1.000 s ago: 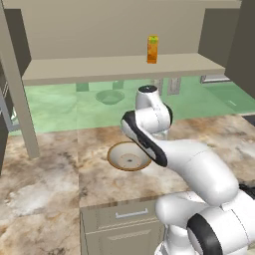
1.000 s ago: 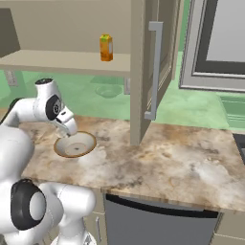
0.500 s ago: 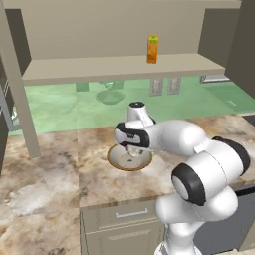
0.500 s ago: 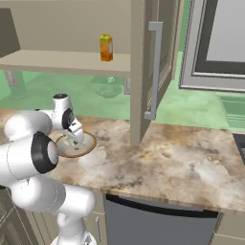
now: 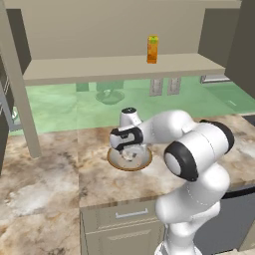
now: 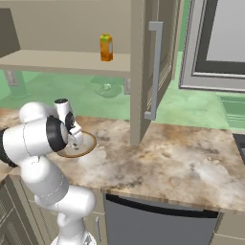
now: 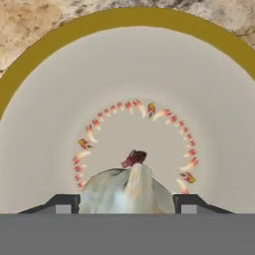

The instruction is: Pick the garlic from the cabinet and place it in the bowl. Then pick the bowl and place it in the sink. Then turn on the sink facuet.

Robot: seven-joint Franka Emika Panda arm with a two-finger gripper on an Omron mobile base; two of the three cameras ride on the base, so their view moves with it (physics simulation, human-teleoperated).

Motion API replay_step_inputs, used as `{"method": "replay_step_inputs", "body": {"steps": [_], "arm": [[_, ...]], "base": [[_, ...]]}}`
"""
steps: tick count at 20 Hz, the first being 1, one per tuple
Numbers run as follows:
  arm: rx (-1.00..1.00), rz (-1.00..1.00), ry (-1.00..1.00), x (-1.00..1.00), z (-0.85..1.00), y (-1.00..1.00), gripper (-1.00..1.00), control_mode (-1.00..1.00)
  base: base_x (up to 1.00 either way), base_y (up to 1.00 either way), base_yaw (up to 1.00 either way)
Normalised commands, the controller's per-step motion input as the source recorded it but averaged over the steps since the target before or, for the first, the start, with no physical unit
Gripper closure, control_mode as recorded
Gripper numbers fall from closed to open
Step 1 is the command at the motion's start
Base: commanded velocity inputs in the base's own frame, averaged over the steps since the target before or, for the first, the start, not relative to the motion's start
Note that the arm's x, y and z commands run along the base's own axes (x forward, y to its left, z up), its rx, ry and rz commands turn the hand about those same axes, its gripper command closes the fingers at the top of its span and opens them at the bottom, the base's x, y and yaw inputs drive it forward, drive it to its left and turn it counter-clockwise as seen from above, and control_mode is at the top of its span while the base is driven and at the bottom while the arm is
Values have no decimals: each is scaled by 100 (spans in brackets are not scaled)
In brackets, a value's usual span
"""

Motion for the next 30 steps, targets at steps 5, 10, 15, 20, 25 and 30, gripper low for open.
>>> {"method": "replay_step_inputs", "body": {"steps": [5,10,15,20,25,30], "arm": [[0,0,-5,4,-49,0,100,-100],[0,0,-5,0,-22,0,-100,-100],[0,0,-11,0,18,0,-100,-100],[0,0,-16,-22,38,0,-100,-100],[0,1,-15,-45,30,-5,-100,-100],[-1,16,2,-52,8,71,-100,-100]], "base": [[0,0,0],[0,0,0],[0,0,0],[0,0,0],[0,0,0],[0,0,0]]}}
